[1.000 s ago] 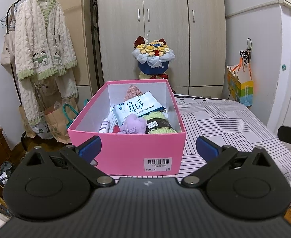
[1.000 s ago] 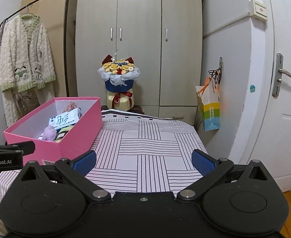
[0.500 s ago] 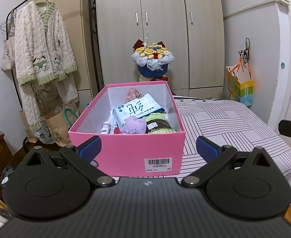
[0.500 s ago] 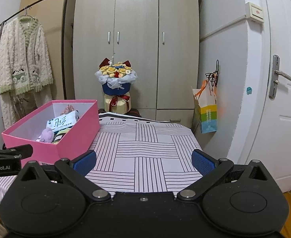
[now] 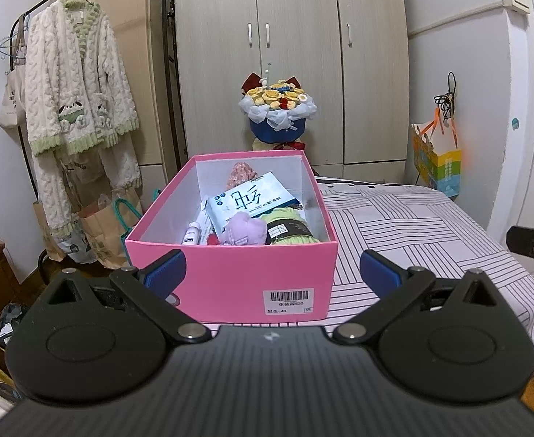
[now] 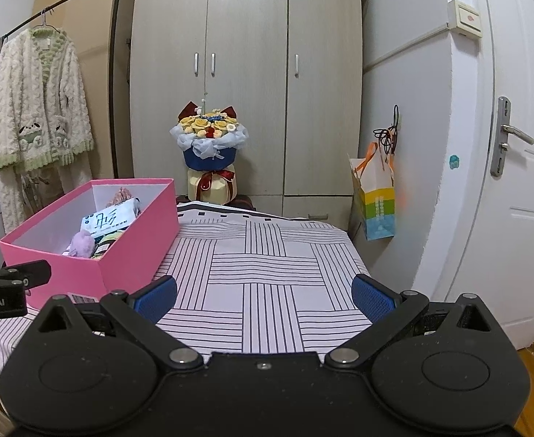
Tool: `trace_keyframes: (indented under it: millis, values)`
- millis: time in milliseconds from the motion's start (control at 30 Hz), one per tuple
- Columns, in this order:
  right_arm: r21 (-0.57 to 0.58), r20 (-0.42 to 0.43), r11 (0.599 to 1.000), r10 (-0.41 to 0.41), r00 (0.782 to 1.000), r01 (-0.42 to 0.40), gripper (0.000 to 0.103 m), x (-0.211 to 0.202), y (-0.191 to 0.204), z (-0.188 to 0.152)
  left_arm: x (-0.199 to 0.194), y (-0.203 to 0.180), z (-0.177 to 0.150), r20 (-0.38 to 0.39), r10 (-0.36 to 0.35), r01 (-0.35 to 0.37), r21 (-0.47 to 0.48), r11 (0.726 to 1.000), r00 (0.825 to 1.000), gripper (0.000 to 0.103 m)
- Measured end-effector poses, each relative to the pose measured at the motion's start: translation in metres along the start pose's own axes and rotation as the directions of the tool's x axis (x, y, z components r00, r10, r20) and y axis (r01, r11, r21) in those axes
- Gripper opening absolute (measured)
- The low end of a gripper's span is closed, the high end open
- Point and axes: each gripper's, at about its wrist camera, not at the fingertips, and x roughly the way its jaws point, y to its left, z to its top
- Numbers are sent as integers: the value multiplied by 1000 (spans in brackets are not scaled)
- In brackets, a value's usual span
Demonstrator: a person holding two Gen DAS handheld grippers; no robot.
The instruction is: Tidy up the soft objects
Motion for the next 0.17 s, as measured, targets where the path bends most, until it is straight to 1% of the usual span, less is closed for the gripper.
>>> trace_keyframes:
  millis: [167]
  values:
    - [-1, -3, 1000, 0, 1000, 0, 103, 0, 0, -1, -2, -1, 0, 5, 16, -16, 12, 1000, 1000, 103]
